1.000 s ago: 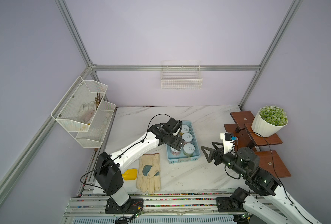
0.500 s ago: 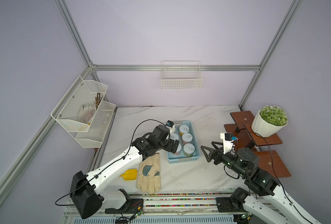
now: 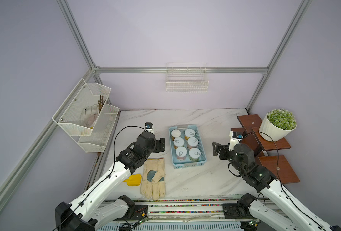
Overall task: Put the canned food in the basket
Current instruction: Reset both arms
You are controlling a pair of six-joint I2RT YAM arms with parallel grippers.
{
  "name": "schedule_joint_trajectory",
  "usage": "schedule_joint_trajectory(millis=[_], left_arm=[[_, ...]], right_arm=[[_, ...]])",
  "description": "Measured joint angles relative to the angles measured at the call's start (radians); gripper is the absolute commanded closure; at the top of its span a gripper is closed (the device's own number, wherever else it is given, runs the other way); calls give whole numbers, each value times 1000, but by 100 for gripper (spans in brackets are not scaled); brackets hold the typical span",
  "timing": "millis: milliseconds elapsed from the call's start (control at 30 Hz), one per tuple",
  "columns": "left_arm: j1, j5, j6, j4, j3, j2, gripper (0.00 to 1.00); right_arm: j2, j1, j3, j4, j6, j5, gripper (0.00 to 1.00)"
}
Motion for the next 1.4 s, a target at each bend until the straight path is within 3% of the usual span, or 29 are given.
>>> schedule_joint_trajectory(millis=[133,167,233,367,500,633,967,1400], left_arm=[[42,-45,4,58,-97,-91,0],[59,-51,8,75,-115,-101,0],[89,-71,15,112,-140,-100,0],[114,-109,87,259,-222,-69,0],[129,-117,217,531,-424,-63,0],[184,-109,286,696,-542,-24,0],[327,-116,384,921,-563,102,0],[487,29,417,1325,-647,391,0]], right_arm=[[-19,-73,-78,111,-10,55,12],[-26,-88,-116,158,-25,69,12],[-24,-99,-187,243,-77,89,1],[42,-113,-299,422,-193,134,0],[149,-150,-372,628,-281,161,0],[287,-202,-409,813,-325,157,0],[631,-329,-375,1136,-371,66,1],[821,-424,-436,1454,-388,-112,1]])
